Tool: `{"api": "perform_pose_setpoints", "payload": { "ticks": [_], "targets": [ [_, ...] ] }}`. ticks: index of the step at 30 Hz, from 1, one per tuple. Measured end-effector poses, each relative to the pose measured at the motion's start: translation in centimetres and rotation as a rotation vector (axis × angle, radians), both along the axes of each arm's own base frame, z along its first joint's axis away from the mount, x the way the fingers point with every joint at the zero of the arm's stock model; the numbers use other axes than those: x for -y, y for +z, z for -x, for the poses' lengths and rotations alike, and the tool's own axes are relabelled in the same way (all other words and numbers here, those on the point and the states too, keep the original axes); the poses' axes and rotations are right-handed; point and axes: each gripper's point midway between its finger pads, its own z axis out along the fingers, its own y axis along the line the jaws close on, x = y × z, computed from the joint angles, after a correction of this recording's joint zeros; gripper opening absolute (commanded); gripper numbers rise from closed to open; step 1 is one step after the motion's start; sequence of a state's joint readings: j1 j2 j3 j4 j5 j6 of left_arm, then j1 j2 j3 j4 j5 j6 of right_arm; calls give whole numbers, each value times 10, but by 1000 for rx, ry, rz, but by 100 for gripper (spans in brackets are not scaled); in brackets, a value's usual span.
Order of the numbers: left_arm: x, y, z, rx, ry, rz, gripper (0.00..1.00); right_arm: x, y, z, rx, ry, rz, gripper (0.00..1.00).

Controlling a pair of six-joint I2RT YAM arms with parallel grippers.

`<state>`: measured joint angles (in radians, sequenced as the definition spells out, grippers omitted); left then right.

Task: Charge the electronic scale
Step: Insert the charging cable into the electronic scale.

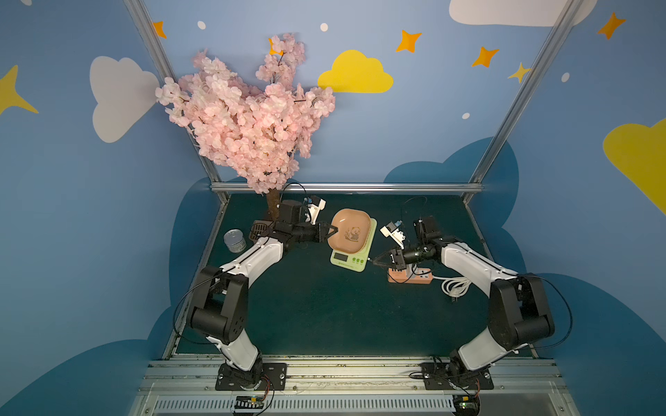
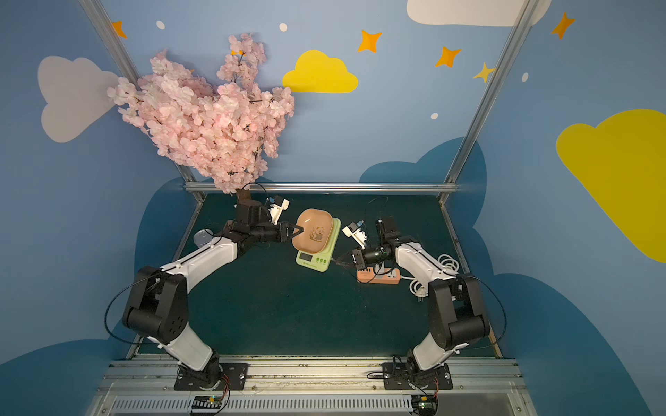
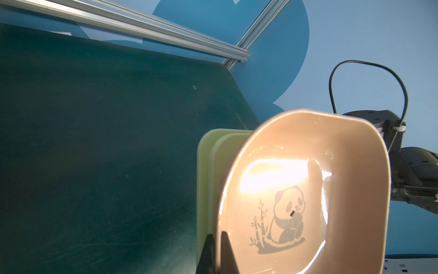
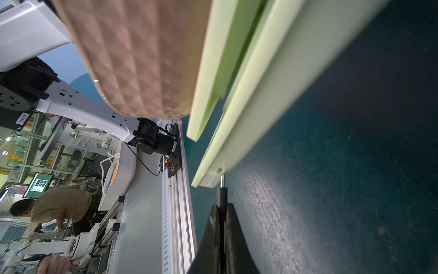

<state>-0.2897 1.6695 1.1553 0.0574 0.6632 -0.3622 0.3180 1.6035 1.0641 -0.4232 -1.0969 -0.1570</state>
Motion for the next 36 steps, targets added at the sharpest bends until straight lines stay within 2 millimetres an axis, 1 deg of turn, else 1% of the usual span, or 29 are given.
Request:
{"api": "perform_pose_setpoints", "payload": {
  "ticks": [6,15,36],
  "targets": [
    [0,0,0,1,-1,0,3,0,1,0,6,-2,1,0],
    [4,1,3,-1,-17,6,3,2,14,4,60,-5,-16,0],
    [5,2,4,2,-20,9,3,5,13,2,67,-13,-13,0]
  ]
}}
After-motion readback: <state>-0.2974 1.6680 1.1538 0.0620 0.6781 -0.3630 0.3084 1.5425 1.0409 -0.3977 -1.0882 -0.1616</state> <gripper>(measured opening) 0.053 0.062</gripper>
